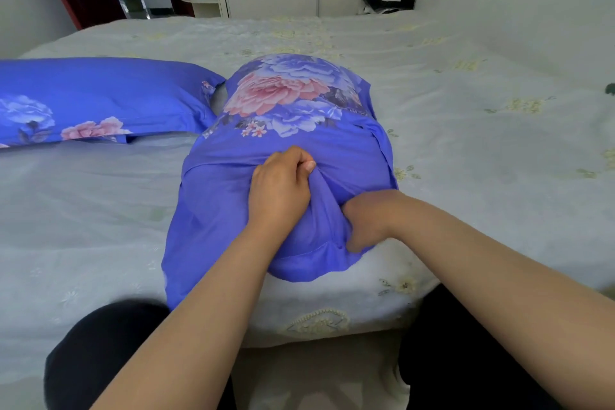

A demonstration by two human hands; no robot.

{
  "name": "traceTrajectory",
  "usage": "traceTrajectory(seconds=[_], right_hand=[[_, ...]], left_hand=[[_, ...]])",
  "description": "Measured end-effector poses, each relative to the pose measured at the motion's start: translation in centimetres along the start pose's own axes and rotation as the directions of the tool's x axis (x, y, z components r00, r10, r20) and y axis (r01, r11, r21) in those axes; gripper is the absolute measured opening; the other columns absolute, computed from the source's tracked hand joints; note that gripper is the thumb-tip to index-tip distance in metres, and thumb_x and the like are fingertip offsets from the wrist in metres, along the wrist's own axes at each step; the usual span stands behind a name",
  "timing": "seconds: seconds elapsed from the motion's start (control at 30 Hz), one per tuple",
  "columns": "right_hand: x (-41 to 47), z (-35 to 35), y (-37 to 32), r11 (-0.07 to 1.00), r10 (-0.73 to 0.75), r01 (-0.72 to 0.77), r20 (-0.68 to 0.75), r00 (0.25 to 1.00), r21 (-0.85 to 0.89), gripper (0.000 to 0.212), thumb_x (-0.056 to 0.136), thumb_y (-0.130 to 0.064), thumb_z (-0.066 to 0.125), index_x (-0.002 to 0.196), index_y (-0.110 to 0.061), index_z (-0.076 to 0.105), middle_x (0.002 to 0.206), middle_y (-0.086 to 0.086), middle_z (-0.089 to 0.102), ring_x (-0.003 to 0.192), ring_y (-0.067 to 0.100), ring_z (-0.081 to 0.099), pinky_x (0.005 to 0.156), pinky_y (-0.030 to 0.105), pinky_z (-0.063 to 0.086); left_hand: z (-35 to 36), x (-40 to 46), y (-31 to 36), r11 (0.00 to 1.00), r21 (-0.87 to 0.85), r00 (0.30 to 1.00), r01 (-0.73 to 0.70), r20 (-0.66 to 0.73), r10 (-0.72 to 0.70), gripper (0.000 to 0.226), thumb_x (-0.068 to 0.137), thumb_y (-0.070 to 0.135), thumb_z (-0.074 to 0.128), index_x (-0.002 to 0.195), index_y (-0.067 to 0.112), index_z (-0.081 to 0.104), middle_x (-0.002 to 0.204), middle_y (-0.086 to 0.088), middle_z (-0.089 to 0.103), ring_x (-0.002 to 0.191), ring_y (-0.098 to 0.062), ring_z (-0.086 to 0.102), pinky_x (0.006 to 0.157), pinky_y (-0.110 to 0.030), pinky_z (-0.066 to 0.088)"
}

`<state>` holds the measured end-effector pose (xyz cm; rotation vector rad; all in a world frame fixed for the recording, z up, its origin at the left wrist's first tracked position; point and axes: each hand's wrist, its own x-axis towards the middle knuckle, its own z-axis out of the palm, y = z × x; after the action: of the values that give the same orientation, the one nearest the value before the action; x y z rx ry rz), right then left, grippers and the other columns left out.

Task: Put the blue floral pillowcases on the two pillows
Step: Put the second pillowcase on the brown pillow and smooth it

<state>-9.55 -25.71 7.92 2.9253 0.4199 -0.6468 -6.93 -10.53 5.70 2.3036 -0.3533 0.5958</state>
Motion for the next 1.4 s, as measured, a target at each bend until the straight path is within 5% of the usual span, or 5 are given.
traceTrajectory(seconds=[0.47,0.8,1.03,1.2,1.4], right_hand=[[-4.2,8.0,0.1,0.996,0.085,-0.074,-0.312,0.946,0.046,0.029,0.084,-0.038,0.056,0.102,-0.021,0.043,0.109,0.001,0.060,0.099,0.026,0.060,0.068,0.031,0.039],[-7.1,13.3,-1.4,0.782,0.431,-0.187,-0.298,0.852,0.595,0.049,0.080,-0.071,0.044,0.096,-0.027,0.058,0.116,-0.006,0.048,0.092,0.017,0.060,0.072,0.029,0.047],[-6.3,8.8,1.8,0.475,0.491,-0.255,-0.014,0.871,0.842,0.061,0.085,-0.069,0.037,0.090,-0.011,0.058,0.084,0.002,0.067,0.076,0.019,0.063,0.072,0.032,0.047],[-4.0,8.8,-1.1,-0.087,0.571,0.267,-0.172,0.803,0.960,0.003,0.089,-0.020,0.064,0.087,-0.017,0.063,0.086,-0.001,0.070,0.076,0.011,0.067,0.067,0.024,0.054],[-4.6,7.4,7.3,0.300,0.740,0.089,-0.291,0.607,0.950,0.019,0.091,-0.030,0.058,0.096,-0.012,0.056,0.087,0.003,0.063,0.084,0.025,0.058,0.065,0.028,0.045]], left_hand=[[1.3,-0.3,-2.0,0.942,0.221,0.961,-0.254,0.167,0.220,0.020,0.090,0.034,0.042,0.089,0.023,0.058,0.096,0.003,0.054,0.099,-0.022,0.046,0.073,-0.037,0.037],[1.9,-2.2,-1.9,0.870,0.342,0.934,-0.356,0.145,0.325,0.026,0.089,0.036,0.038,0.083,0.021,0.058,0.089,0.004,0.055,0.090,-0.023,0.046,0.068,-0.037,0.036],[1.5,-2.7,-1.9,0.935,0.231,0.963,-0.270,0.041,0.268,0.030,0.091,0.037,0.038,0.084,0.017,0.060,0.089,0.004,0.058,0.088,-0.021,0.045,0.070,-0.033,0.034],[0.6,-2.9,-1.6,0.969,0.145,0.977,-0.199,-0.047,0.208,0.025,0.092,0.032,0.041,0.084,0.017,0.059,0.089,0.001,0.058,0.087,-0.023,0.047,0.074,-0.036,0.041],[-2.9,-4.8,-1.7,0.862,0.386,0.901,-0.328,-0.147,0.409,0.019,0.093,0.027,0.053,0.100,0.015,0.066,0.107,-0.002,0.064,0.098,-0.026,0.056,0.081,-0.038,0.043]])
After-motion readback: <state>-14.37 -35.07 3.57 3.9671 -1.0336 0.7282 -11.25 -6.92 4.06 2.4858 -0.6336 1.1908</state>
